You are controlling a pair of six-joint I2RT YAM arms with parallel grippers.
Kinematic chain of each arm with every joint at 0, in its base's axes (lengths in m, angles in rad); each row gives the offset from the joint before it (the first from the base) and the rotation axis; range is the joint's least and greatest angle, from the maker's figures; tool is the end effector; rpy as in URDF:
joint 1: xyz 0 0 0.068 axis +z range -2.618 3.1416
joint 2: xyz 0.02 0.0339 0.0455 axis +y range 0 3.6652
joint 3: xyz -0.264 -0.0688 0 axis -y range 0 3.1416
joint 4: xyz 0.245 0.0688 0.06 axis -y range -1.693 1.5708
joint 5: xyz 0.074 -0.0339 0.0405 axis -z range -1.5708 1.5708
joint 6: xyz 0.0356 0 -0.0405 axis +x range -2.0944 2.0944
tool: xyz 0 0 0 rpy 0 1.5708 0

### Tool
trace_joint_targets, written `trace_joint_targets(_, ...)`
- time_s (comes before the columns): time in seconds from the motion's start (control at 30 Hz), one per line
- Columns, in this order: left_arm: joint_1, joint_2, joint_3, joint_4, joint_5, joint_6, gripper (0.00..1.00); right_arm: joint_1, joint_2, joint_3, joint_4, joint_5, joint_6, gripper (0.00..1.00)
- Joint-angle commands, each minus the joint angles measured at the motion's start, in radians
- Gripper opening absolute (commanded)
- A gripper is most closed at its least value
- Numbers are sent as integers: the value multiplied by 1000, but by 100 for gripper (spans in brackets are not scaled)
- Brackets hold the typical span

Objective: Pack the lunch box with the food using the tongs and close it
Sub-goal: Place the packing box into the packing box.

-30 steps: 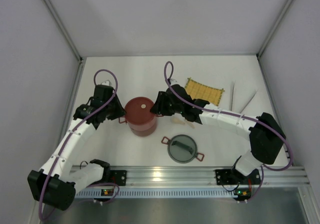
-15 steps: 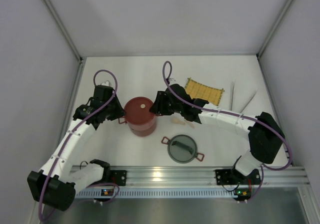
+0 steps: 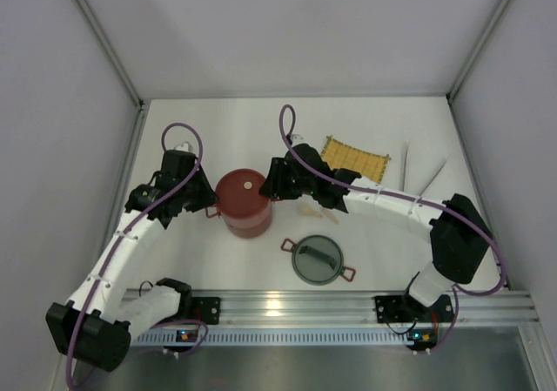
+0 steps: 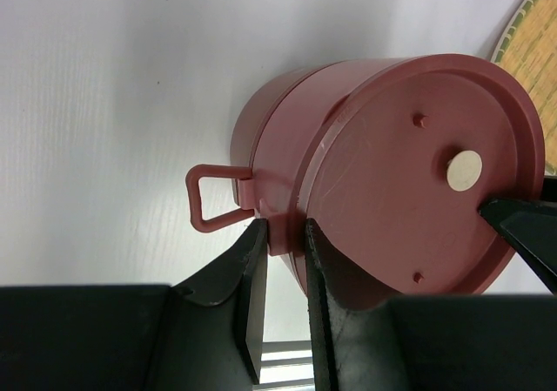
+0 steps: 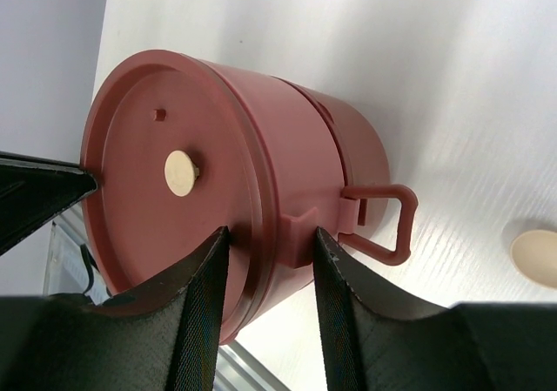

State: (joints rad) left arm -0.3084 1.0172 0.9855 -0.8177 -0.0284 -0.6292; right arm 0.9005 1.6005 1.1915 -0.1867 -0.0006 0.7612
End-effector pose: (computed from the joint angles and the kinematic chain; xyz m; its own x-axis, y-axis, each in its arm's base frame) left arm 0.1912 -0.0599 0.3080 -0.7465 -0.3796 -0.5465 -0.1902 0.9088 -0.3714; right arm 0.2281 0.2878 0.2735 -0.7931 0.1099 -0.5991 -0.3272 0.7528 0.5712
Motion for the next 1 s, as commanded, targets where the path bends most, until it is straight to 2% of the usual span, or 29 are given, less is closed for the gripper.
trace_joint_targets(0.0,-20,-37,53,123,122,-46,0,49,36,40,4,-38,-26,39)
trace_joint_targets(0.6,-20,-40,-7,126,99,-35,0,41,111,-6,43,-61,-22,41)
trace_joint_targets(0.8,-20,-42,-44,123,76,-30,5,40,113,-18,30,-53,-23,42)
trace_joint_targets(0.97,-20,-40,-59,121,59,-24,9,40,95,-12,-10,-18,-37,47)
